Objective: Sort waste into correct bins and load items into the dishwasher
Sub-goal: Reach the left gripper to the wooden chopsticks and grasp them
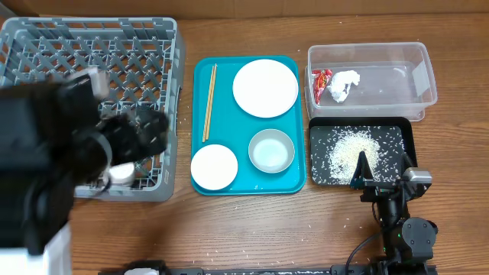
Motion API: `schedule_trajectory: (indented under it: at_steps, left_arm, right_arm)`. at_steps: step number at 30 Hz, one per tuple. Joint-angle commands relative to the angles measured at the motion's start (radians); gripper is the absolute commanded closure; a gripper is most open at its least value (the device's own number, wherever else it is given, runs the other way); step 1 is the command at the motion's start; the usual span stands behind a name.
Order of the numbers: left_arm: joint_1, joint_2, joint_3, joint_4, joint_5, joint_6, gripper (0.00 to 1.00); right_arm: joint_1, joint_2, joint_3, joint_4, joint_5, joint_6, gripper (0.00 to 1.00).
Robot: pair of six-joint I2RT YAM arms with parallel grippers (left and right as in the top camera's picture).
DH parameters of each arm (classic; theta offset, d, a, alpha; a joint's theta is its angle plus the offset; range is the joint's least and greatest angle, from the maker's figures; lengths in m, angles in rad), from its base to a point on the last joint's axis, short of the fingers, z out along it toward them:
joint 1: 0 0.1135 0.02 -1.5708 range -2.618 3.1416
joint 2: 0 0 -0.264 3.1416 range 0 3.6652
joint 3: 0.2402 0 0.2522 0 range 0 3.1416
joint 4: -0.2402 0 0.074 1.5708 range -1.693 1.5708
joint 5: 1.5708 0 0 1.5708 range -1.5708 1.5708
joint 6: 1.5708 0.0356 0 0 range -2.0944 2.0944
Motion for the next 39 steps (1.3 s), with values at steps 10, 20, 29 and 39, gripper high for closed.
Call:
schedule_trajectory:
  at_steps: [10, 20, 29, 39]
  left_arm:
    - [-0.244, 0.796, -0.002, 0.285, -0.222, -0.009, 0.7]
    - [-0.257, 1.001, -0.002, 0.372, -0.351, -0.009, 0.63]
    - [-0.269, 1.072, -0.002, 0.418, -0.35, 0.043, 0.67]
    - [-0.269, 1.088, -0.022, 0.445, -0.328, 0.129, 0.64]
  right_arm:
    - [-0.005, -0.007, -0.01, 0.003, -0.005, -0.003, 0.0]
    - [-0.005, -0.007, -0.01, 0.003, -0.005, -0.003, 0.0]
    - [-0.005, -0.007, -0.01, 0.003, -0.005, -0.003, 0.0]
    - [-0.005, -0.007, -0.01, 0.003, -0.005, -0.003, 0.0]
